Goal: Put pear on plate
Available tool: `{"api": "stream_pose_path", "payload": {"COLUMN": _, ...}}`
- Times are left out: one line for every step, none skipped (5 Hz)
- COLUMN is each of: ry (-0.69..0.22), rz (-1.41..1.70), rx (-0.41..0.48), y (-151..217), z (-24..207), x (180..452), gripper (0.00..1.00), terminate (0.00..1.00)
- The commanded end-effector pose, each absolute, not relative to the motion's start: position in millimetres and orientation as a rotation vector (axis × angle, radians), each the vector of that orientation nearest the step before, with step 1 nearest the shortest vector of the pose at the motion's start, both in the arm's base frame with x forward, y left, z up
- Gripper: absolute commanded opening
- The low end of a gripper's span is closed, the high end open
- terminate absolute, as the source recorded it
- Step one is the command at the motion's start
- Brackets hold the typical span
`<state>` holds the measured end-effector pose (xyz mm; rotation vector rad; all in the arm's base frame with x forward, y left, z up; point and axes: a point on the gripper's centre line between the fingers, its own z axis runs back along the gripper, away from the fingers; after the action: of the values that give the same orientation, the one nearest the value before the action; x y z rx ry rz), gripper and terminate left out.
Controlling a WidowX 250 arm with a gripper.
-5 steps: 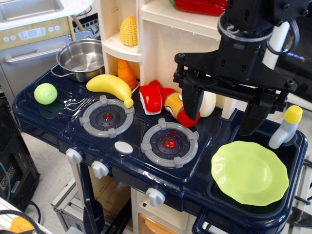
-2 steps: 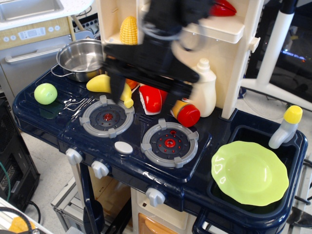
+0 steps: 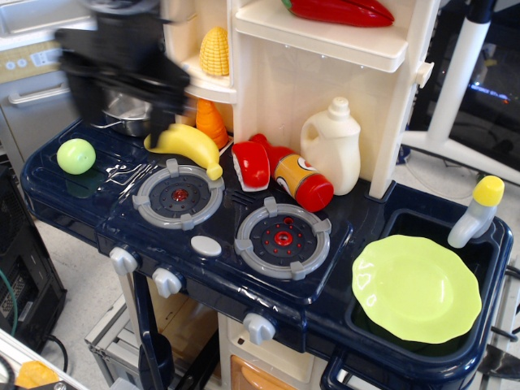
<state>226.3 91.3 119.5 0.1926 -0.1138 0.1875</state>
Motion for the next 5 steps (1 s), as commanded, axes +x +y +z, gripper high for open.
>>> {"api": "stream_pose_path", "payload": {"ry": -0.19, "rz": 0.037, "rx": 0.19, "y": 158.0, "z": 101.7, "x": 245.8, "gripper": 1.0, "terminate": 0.0}}
{"api": "stream_pose_path", "payload": {"ry": -0.213, "rz": -0.023, "rx": 0.153, "y": 176.0, "z": 82.5, "x": 257.3, "gripper": 1.0, "terminate": 0.0}}
{"api": "stream_pose_path", "payload": {"ry": -0.242, "rz": -0.052, "rx": 0.131, "y": 186.0, "z": 70.5, "x": 263.4, "gripper": 1.0, "terminate": 0.0}}
{"api": "stream_pose_path", "payload": {"ry": -0.265, "rz": -0.098, "rx": 0.137, "y": 196.1, "z": 63.6, "x": 263.1, "gripper": 1.0, "terminate": 0.0}}
{"api": "stream_pose_path", "payload": {"ry": -0.275, "rz": -0.12, "rx": 0.121, "y": 208.6, "z": 57.2, "x": 261.9, "gripper": 1.0, "terminate": 0.0}}
